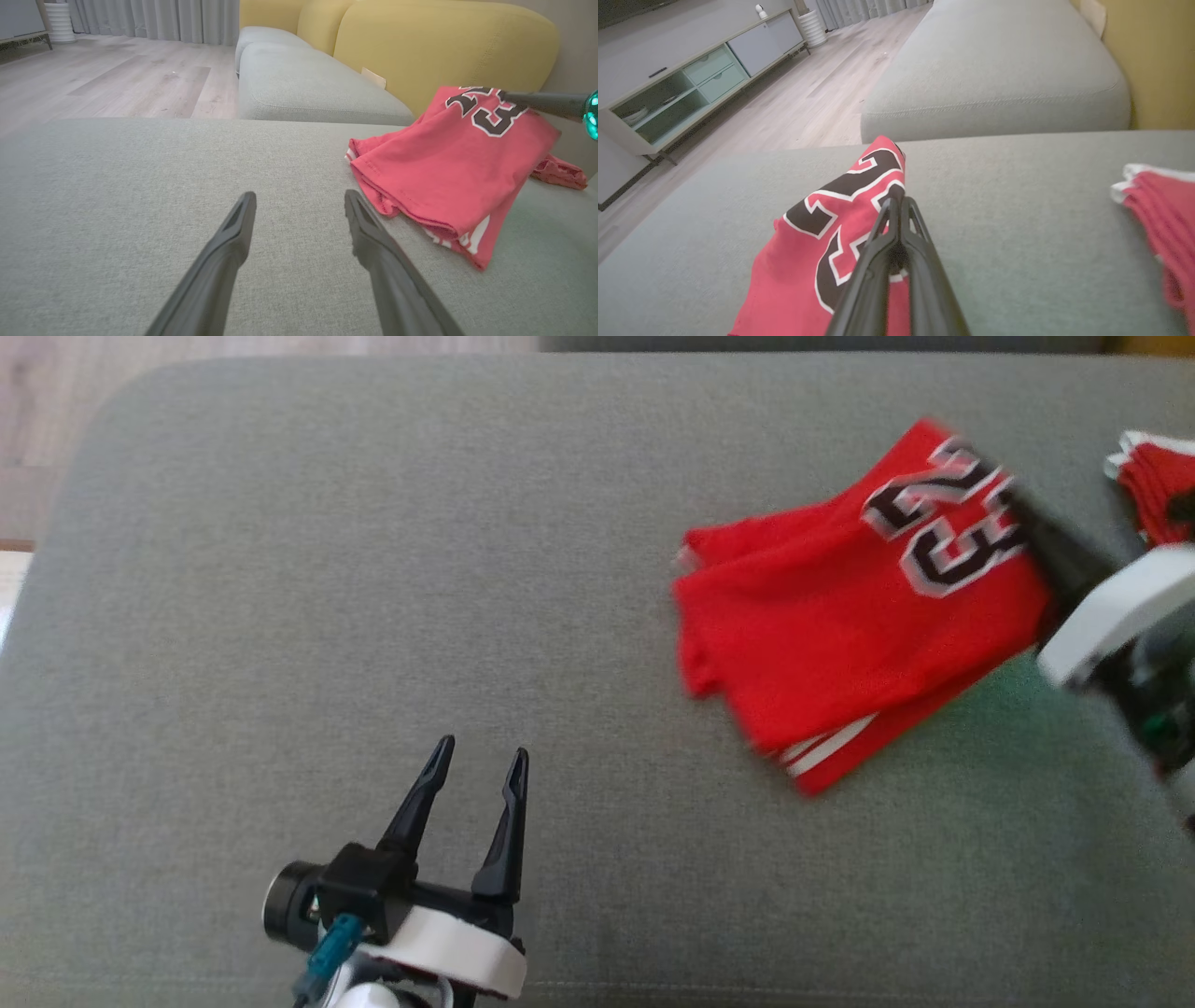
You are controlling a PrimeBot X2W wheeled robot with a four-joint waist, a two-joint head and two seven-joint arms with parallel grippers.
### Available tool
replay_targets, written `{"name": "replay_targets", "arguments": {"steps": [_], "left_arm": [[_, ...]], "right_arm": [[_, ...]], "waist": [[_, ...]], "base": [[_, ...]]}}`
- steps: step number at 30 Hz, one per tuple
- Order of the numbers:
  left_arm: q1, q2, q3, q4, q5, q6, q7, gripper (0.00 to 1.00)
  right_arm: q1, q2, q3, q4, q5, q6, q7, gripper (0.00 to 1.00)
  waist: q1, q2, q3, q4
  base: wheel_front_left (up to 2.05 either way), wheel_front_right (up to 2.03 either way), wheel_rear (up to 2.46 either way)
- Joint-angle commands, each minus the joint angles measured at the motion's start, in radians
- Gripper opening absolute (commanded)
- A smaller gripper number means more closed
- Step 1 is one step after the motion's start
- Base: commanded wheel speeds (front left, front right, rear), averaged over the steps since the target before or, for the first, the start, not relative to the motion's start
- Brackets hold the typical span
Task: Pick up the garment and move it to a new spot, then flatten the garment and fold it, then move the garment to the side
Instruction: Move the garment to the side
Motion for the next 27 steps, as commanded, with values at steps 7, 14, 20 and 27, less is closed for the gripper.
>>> {"name": "replay_targets", "arguments": {"steps": [7,14,20,27], "left_arm": [[-0.062,-0.008,0.020,-0.044,-0.003,0.000,-0.012,1.00],[-0.094,-0.008,0.011,-0.044,0.004,-0.011,-0.012,1.00],[-0.124,-0.008,-0.004,-0.044,0.005,-0.014,-0.012,1.00],[-0.141,-0.008,0.010,-0.035,0.022,-0.026,-0.012,1.00]], "right_arm": [[-0.143,-0.114,-0.043,0.046,-0.057,-0.002,0.022,0.00],[-0.229,-0.193,-0.131,0.112,-0.120,-0.002,0.038,0.00],[-0.282,-0.246,-0.244,0.213,-0.282,-0.002,0.049,0.00],[-0.321,-0.212,-0.412,0.343,-0.543,-0.002,-0.009,1.00]], "waist": [[0.0000,0.0000,0.059,-0.038],[0.0000,0.0000,0.122,-0.055],[0.0000,0.0000,0.157,-0.057],[0.0000,0.0000,0.171,-0.047]], "base": [[0.00,0.00,0.00],[0.00,0.00,0.00],[0.00,0.00,0.00],[0.00,0.00,0.00]]}}
